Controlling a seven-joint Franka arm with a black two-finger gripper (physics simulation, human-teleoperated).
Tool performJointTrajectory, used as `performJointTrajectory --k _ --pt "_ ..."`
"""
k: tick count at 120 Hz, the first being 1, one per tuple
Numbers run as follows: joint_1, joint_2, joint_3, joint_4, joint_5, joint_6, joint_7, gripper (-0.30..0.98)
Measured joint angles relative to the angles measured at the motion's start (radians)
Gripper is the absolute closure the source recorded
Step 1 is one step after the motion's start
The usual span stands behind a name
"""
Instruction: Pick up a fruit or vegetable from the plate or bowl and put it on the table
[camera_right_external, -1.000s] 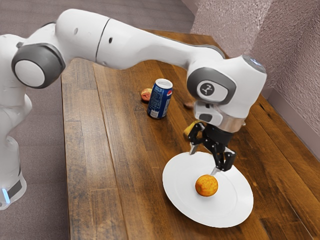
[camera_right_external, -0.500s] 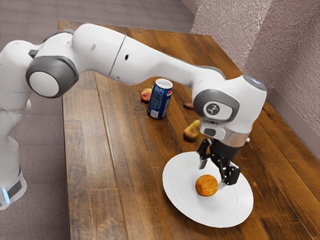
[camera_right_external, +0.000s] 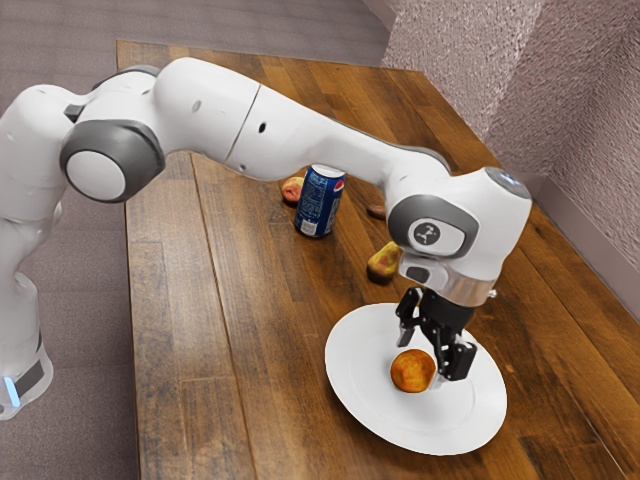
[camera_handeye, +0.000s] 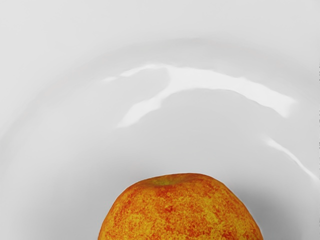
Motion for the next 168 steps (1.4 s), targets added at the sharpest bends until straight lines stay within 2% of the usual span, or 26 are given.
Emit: performJointTrajectory --k 92,105,119,147,161,168 --pt "0.018 0.055 0.000 -0.003 -0.029 0.001 0.051 0.00" --pt "0.020 0.067 0.000 -0.002 -0.061 0.017 0.057 0.14" --pt "0.039 0.069 0.000 0.000 -0.132 0.044 0.069 0.33" --pt "0.057 0.066 0.002 0.005 -0.215 0.070 0.097 0.37" --pt "0.095 0.045 0.013 0.009 -0.233 0.069 0.103 0.38" --pt "0.107 0.018 0.049 0.010 -0.235 0.052 0.105 0.39"
